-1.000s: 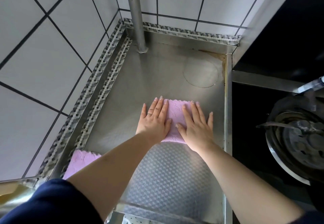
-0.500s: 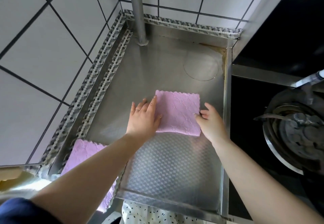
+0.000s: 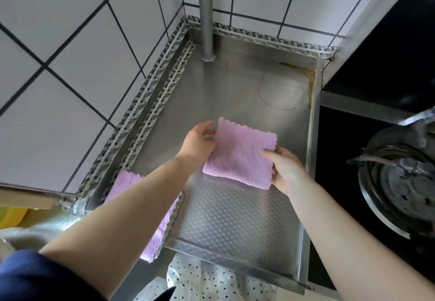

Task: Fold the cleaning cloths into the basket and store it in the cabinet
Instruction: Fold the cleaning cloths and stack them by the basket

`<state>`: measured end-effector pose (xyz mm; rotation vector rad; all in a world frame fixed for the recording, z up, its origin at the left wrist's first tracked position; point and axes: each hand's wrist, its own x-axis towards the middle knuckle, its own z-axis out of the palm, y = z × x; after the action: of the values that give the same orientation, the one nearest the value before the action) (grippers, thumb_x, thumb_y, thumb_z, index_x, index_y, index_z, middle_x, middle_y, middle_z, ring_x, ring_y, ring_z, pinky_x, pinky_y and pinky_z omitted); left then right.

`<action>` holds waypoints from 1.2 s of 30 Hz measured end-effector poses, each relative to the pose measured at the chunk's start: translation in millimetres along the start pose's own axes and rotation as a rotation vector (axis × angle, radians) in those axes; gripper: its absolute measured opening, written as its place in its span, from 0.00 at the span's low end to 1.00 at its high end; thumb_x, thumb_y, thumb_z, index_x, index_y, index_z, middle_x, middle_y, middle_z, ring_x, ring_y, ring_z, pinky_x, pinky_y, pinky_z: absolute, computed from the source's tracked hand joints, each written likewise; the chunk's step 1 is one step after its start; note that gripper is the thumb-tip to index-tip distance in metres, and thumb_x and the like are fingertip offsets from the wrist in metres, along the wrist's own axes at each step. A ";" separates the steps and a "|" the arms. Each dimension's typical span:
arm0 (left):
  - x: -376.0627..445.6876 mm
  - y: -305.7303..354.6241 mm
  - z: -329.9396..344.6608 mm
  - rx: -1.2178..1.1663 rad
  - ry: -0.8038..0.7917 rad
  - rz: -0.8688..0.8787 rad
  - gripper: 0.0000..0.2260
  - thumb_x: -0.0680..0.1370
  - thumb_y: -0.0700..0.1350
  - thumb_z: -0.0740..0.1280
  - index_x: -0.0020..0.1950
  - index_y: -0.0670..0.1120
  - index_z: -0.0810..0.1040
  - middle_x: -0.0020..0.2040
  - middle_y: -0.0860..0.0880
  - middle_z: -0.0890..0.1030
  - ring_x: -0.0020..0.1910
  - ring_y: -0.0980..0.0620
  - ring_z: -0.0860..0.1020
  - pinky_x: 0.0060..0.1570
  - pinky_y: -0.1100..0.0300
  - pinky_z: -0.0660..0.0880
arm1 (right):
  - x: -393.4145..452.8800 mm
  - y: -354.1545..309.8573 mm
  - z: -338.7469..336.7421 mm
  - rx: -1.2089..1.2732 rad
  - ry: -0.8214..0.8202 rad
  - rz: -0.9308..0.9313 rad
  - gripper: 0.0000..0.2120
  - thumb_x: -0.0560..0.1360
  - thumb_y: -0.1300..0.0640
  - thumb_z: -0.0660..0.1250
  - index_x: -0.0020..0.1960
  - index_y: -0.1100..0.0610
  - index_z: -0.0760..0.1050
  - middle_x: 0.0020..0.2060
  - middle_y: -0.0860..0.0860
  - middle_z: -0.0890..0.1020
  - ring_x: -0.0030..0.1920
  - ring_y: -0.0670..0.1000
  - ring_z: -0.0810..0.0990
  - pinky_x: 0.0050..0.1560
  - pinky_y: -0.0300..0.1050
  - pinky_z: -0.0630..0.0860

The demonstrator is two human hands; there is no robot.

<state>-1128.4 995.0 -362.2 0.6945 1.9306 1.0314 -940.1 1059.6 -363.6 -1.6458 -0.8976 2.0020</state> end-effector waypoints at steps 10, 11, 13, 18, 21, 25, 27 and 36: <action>-82.7 -34.2 -120.8 0.099 0.197 0.017 0.19 0.76 0.34 0.66 0.65 0.47 0.75 0.53 0.54 0.79 0.51 0.56 0.78 0.52 0.70 0.71 | -56.3 55.4 78.1 0.029 -0.355 0.194 0.14 0.74 0.64 0.67 0.58 0.53 0.72 0.43 0.52 0.80 0.44 0.51 0.77 0.48 0.45 0.72; -90.9 -37.3 -129.8 0.137 0.225 0.014 0.19 0.76 0.34 0.65 0.65 0.49 0.75 0.53 0.55 0.79 0.51 0.58 0.77 0.49 0.73 0.69 | -60.2 61.5 84.6 0.012 -0.359 0.191 0.14 0.74 0.65 0.67 0.57 0.54 0.72 0.43 0.52 0.81 0.44 0.52 0.78 0.49 0.46 0.74; -103.3 -43.2 -144.3 0.216 0.248 0.008 0.20 0.76 0.34 0.64 0.65 0.51 0.76 0.55 0.56 0.79 0.54 0.57 0.77 0.52 0.71 0.67 | -68.7 70.0 95.1 -0.034 -0.373 0.164 0.14 0.75 0.66 0.66 0.58 0.55 0.72 0.45 0.53 0.82 0.45 0.54 0.79 0.51 0.49 0.77; -131.9 -58.6 -170.2 0.383 0.258 0.022 0.23 0.75 0.31 0.60 0.65 0.51 0.75 0.56 0.58 0.77 0.56 0.58 0.74 0.58 0.69 0.65 | -88.5 84.5 125.3 -0.248 -0.387 0.124 0.19 0.75 0.66 0.66 0.62 0.55 0.64 0.48 0.53 0.81 0.48 0.55 0.81 0.44 0.46 0.79; -140.9 -74.0 -177.5 0.480 0.261 0.066 0.27 0.73 0.29 0.57 0.66 0.51 0.75 0.63 0.55 0.77 0.62 0.55 0.73 0.62 0.66 0.65 | -93.9 92.8 137.2 -0.394 -0.409 0.085 0.22 0.76 0.65 0.66 0.66 0.54 0.65 0.52 0.53 0.80 0.47 0.53 0.82 0.41 0.44 0.80; -142.6 -91.3 -178.8 0.564 0.289 0.065 0.28 0.72 0.30 0.56 0.68 0.52 0.74 0.66 0.51 0.76 0.65 0.50 0.73 0.64 0.59 0.68 | -94.5 100.3 143.6 -0.481 -0.432 0.066 0.18 0.76 0.64 0.66 0.61 0.50 0.65 0.49 0.49 0.78 0.45 0.49 0.81 0.37 0.39 0.80; -143.2 -98.0 -178.1 0.601 0.281 0.070 0.28 0.72 0.29 0.56 0.67 0.51 0.74 0.66 0.50 0.76 0.64 0.49 0.74 0.63 0.58 0.69 | -93.3 103.2 145.7 -0.538 -0.423 0.041 0.18 0.76 0.64 0.66 0.59 0.49 0.64 0.48 0.48 0.78 0.44 0.48 0.80 0.37 0.38 0.79; -148.6 -115.9 -169.2 0.821 0.285 0.253 0.24 0.73 0.31 0.60 0.68 0.45 0.73 0.66 0.42 0.73 0.64 0.41 0.72 0.60 0.49 0.75 | -91.2 109.9 136.8 -0.915 -0.222 -0.328 0.32 0.74 0.53 0.69 0.74 0.52 0.58 0.51 0.49 0.75 0.51 0.50 0.77 0.52 0.43 0.73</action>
<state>-1207.1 754.9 -345.9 1.3214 2.5799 0.4501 -1041.3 889.7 -360.5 -1.5041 -2.2365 1.6364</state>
